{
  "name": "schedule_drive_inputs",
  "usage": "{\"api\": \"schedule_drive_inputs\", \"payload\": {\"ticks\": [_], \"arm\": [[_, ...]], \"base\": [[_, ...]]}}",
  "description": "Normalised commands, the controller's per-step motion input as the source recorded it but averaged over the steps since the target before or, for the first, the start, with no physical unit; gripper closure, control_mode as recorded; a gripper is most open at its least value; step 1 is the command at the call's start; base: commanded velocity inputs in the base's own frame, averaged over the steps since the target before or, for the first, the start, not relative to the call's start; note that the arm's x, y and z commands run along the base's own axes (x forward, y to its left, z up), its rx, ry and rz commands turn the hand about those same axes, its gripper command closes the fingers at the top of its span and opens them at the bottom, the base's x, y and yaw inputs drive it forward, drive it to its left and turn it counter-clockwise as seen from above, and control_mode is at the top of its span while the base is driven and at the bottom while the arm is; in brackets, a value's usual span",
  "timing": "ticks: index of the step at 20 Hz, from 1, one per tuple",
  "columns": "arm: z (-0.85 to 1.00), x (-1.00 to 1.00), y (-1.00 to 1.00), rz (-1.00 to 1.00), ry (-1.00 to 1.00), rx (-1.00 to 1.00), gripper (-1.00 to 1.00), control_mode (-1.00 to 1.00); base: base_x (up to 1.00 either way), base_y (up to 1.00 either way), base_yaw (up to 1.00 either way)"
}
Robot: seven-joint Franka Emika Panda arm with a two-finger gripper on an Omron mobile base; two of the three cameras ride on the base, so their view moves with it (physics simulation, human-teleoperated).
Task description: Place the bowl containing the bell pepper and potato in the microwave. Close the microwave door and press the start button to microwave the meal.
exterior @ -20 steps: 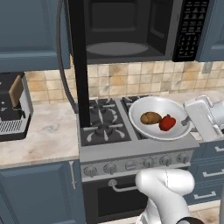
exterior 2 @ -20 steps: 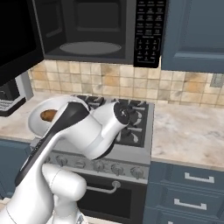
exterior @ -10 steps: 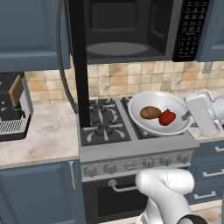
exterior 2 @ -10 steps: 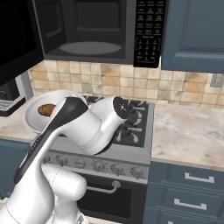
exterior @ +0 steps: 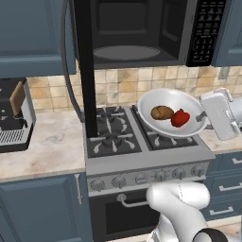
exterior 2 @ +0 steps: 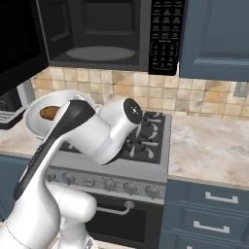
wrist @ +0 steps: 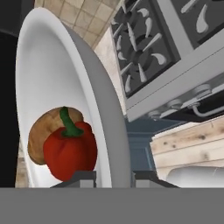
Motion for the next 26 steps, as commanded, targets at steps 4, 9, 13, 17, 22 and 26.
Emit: {"api": "schedule_drive_inputs", "payload": {"ticks": [4, 9, 13, 17, 22, 26], "arm": [[0.42, 0.17, 0.15, -0.09, 0.00, 0.00, 1.00, -1.00], [0.29, 0.29, 0.13, -0.17, 0.00, 0.00, 1.00, -1.00], [0.27, 0.28, 0.00, -0.18, 0.00, 0.05, 1.00, -1.00], [0.45, 0.10, 0.00, -0.18, 0.00, 0.09, 1.00, -1.00], [0.56, 0.00, 0.00, -0.12, 0.00, 0.07, 1.00, -1.00], [0.52, 0.00, 0.00, -0.08, 0.00, 0.05, 1.00, -1.00]], "base": [[0.00, 0.00, 0.00], [0.00, 0.00, 0.00], [0.00, 0.00, 0.00], [0.00, 0.00, 0.00], [0.00, 0.00, 0.00], [0.00, 0.00, 0.00]]}}
